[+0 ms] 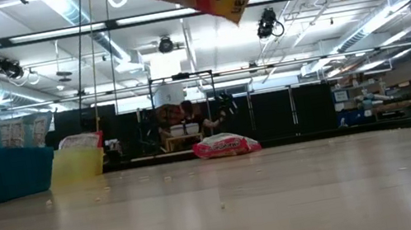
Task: Sort Maruchan noodles
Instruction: Put the top left red noodle pack into the yellow bin
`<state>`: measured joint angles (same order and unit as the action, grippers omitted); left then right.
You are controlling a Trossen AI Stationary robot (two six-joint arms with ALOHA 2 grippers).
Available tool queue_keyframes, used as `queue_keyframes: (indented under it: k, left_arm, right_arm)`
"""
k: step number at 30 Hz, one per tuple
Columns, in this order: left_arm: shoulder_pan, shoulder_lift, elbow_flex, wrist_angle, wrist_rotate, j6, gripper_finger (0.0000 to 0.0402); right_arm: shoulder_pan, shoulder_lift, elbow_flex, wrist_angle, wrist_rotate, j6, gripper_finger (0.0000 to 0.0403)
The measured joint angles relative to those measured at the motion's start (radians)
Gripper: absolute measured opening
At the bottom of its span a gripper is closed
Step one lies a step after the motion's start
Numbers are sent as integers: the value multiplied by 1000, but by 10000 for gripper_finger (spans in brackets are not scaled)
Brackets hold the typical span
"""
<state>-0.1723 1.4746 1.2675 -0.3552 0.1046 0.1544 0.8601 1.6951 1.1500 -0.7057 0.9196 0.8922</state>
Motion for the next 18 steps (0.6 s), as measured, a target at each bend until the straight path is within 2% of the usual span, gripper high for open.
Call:
queue_keyframes:
  k: [5, 9, 13, 18]
  left_arm:
    - [-150, 44, -54, 18, -299, -32, 11]
    - [-223, 118, -130, 73, -457, -131, 11]
    - [-281, 236, -167, 125, -503, -179, 11]
    - [-315, 361, -138, 149, -455, -184, 11]
  right_arm:
    - [9, 0, -48, -5, -189, 91, 139]
    - [9, 0, -79, -1, -240, 132, 138]
    - [-2, 0, -89, 2, -248, 127, 139]
    - [-39, 0, -88, 12, -225, 100, 139]
